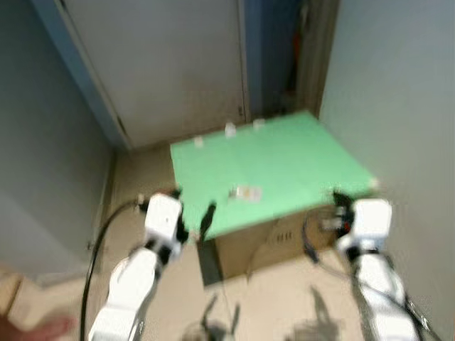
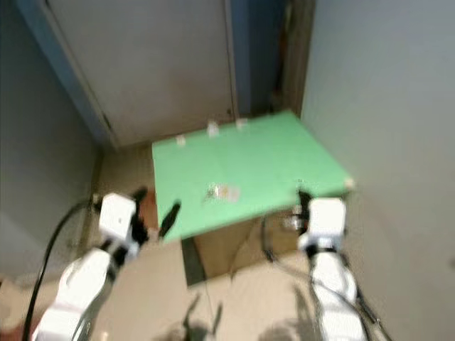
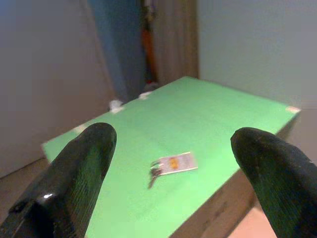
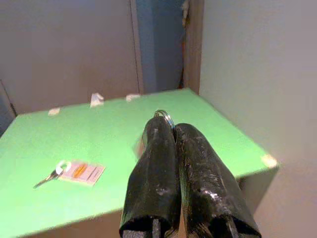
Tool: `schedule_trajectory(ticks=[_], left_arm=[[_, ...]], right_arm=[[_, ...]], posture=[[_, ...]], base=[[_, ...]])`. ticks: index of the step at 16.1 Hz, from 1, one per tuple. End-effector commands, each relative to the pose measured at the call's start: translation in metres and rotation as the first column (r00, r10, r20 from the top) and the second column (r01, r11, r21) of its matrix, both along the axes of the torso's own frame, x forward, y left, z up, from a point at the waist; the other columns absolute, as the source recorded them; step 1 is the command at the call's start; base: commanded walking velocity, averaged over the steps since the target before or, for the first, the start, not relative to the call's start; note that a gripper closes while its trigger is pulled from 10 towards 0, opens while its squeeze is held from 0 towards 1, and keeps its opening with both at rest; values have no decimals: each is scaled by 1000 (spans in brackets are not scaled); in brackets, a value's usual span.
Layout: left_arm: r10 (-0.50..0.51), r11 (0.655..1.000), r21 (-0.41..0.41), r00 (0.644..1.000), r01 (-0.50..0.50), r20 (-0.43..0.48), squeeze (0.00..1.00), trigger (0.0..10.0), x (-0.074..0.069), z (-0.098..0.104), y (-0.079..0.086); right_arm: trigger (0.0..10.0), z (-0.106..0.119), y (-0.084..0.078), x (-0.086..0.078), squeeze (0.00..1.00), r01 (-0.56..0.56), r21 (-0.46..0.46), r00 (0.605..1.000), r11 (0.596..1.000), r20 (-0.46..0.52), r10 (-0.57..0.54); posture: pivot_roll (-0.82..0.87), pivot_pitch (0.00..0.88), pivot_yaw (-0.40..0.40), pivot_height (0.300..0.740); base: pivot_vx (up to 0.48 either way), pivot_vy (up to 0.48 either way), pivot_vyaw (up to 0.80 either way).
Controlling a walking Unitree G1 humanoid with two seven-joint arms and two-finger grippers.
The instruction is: Hang keys on a hook
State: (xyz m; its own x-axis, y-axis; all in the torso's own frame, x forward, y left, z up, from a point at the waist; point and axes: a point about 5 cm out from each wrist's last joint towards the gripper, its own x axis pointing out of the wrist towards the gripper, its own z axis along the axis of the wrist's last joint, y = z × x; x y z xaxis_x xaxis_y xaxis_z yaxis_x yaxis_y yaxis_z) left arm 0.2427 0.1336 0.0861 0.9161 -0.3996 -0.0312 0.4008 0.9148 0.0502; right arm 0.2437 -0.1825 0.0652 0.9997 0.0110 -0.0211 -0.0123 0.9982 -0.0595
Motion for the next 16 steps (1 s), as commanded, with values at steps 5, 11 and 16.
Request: schedule_trajectory(ticks=[5, 11, 16], left_arm=[[-9, 1000, 0, 1000, 9, 0, 0, 10000, 9, 2, -1], [-29, 1000, -3, 1000, 29, 12, 0, 10000, 19, 5, -8], [-38, 999, 4, 999, 38, 22, 0, 10000, 25, 7, -9]], right_arm=[[0, 5, 12, 9, 0, -43, -10, 999, 999, 1, 43], [0, 8, 16, 19, 0, -37, 0, 999, 999, 8, 37], [0, 7, 18, 24, 0, -40, -12, 999, 999, -11, 40]], posture=[[-207, 1, 140, 720], [-218, 11, 149, 720], [-222, 14, 153, 720]], base=[[0, 0, 0], [0, 0, 0], [0, 0, -640]])
